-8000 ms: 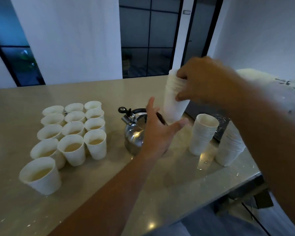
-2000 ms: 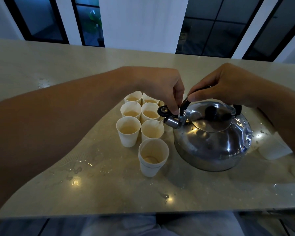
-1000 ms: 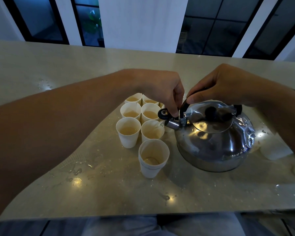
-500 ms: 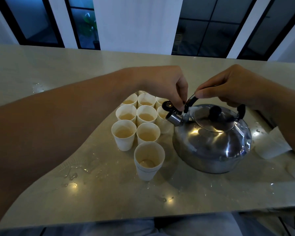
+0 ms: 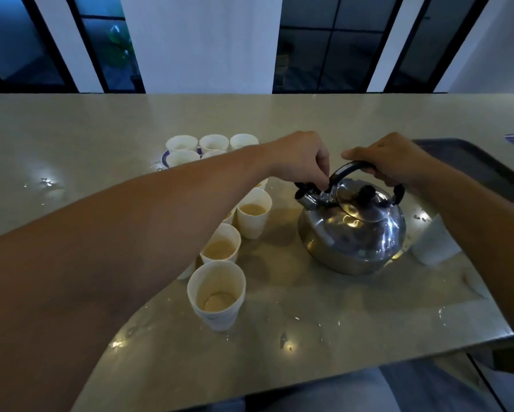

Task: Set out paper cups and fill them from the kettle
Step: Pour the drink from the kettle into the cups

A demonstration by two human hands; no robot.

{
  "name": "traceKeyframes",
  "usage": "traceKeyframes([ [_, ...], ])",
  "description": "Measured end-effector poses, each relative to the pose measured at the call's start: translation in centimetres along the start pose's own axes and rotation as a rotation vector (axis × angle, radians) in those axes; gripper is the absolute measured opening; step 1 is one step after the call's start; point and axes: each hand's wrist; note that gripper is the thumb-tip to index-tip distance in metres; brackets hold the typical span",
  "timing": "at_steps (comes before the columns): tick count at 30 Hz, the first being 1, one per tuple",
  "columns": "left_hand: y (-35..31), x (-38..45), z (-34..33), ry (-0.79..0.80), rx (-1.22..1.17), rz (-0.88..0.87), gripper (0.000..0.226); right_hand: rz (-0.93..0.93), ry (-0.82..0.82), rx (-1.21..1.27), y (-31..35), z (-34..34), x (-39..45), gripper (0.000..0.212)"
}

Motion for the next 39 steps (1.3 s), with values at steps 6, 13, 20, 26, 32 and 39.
traceKeyframes([
  [6, 1.7, 2.2, -1.3, -0.051, 0.003, 0.062, 0.014, -0.046, -0.082, 0.061, -1.0, -0.9, 2.5, 0.045],
  [13, 3.3, 3.0, -2.2, -0.075, 0.025, 0.077, 0.017, -0.034, -0.167, 0.007, -1.3, -1.7, 4.1, 0.045],
  [20, 1.7, -0.6, -0.5, -0.100, 0.068, 0.011, 0.030, 0.224, -0.359, -0.357, -1.3, -1.8, 2.7, 0.025],
  [26, -1.4, -10.7, 1.8, -0.294, -0.080, 0.113, 0.019, 0.626, -0.060, -0.176, 0.9, -6.9, -4.7, 0.012],
  [32, -2.5, -21.6, 0.0, -0.396, -0.183, 0.299, 0.035, 0.751, 0.582, -0.232, 0.7, -12.3, -11.0, 0.023],
  [39, -3.5, -27.8, -7.1, -0.268, -0.186, 0.605, 0.076, 0.820, 0.508, -0.386, -0.4, -15.0, -12.4, 0.024],
])
Point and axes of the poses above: each hand's wrist, its own x-axis towards the middle knuckle, its own z-axis out of the back of the hand, y = z × x, and after that the axes turned 12 degrees about -z, right-handed
